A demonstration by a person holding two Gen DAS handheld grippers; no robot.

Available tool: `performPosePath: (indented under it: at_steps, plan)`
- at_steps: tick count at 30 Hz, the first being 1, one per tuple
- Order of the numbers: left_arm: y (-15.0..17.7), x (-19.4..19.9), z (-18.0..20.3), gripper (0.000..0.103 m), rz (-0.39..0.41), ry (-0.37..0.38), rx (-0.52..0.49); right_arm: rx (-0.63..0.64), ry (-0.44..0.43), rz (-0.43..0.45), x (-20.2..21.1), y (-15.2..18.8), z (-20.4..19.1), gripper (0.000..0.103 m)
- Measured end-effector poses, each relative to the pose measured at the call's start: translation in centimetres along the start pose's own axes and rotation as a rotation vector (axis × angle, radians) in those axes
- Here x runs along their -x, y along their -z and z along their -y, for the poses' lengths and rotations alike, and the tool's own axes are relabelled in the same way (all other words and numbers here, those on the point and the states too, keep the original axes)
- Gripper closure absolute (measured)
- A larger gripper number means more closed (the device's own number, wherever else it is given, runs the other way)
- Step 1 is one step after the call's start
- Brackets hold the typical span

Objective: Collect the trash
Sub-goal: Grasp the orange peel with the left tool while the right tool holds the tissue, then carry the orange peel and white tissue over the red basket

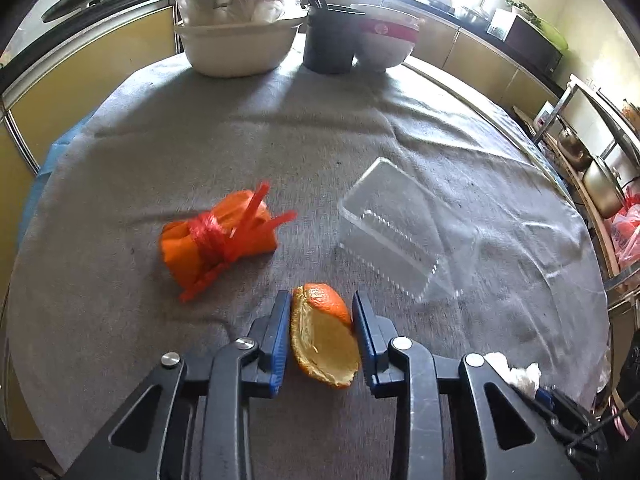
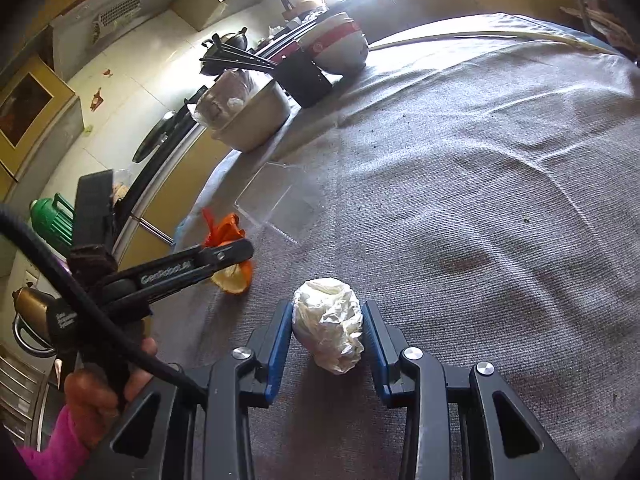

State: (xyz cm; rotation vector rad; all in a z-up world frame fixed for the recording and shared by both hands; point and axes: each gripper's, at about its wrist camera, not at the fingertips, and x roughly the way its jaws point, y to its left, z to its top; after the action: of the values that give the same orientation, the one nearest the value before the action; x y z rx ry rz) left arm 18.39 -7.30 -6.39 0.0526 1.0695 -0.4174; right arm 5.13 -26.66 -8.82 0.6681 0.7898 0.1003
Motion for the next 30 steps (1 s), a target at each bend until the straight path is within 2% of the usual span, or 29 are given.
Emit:
performPosePath:
  at_steps: [5,12,16,30]
  plan:
    - [1.7,1.3,0.0,0.074,-0.001,0.007,-0.019,-0.002,0.001,0.016,1.0,0.3,-0.2,0.065]
    - [4.2,5.0,0.4,0.075,0.028,0.035,-0.051,0.036,0.004,0.047,2.5,0.7,-1.8,0.065]
    - [5.0,6.9,1.1,0.075,0.055,0.025,-0.079,0.067,0.007,0.063,3.5,1.2,-2.9,0.065]
    - [8.1,11.8,4.6,0.075,0.118,0.006,-0.171,0.081,0.027,0.156,9.9,3.4,-3.2,0.065]
